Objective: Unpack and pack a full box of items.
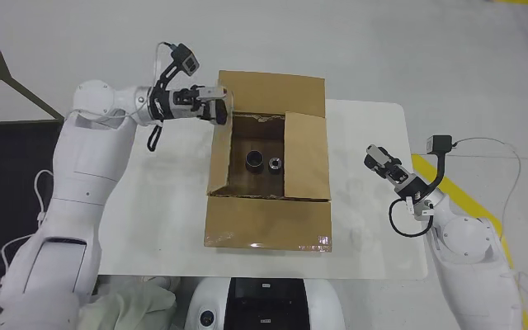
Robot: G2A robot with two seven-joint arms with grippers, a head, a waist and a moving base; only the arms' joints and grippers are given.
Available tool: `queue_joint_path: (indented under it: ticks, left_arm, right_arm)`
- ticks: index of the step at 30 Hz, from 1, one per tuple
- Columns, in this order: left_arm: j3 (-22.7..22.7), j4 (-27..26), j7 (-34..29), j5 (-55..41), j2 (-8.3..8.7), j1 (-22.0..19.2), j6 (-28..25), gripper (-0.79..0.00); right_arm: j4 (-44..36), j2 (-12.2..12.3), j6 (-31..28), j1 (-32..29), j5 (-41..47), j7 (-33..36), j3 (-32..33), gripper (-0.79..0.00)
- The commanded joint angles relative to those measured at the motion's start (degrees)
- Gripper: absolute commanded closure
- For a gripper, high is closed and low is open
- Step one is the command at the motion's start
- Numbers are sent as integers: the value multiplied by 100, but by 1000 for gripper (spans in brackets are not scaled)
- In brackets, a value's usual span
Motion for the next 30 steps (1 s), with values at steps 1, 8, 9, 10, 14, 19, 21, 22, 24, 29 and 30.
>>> queue_joint_path:
  ticks: [1,8,9,10,14,19,21,22,24,29,30]
  left_arm:
    - [169,-16,34,10,-37,-19,-6,-785]
    - [714,-142,57,268,-150,-36,-80,-785]
    - [766,-146,64,297,-161,-39,-81,-785]
    - [811,-150,73,338,-170,-43,-83,-785]
    - [946,-139,138,523,-195,-62,-127,-785]
    - [1059,-77,250,771,-212,-78,-156,-785]
    - [1097,-38,288,870,-216,-83,-145,-785]
    - [1119,-16,289,937,-216,-87,-130,-785]
    - [1163,38,270,1136,-211,-113,-134,-785]
    - [1184,184,238,1345,-200,-181,-168,-785]
    - [1184,216,218,1381,-197,-199,-185,-785]
  right_arm:
    - [0,0,0,0,0,0,0,-785]
    - [0,0,0,0,0,0,0,-785]
    - [0,0,0,0,0,0,0,-785]
    - [0,0,0,0,0,0,0,-785]
    - [0,0,0,0,0,0,0,-785]
    - [0,0,0,0,0,0,0,-785]
    - [0,0,0,0,0,0,0,-785]
    - [0,0,0,0,0,0,0,-785]
    - [0,0,0,0,0,0,0,-785]
    - [0,0,0,0,0,0,0,-785]
    - [0,0,0,0,0,0,0,-785]
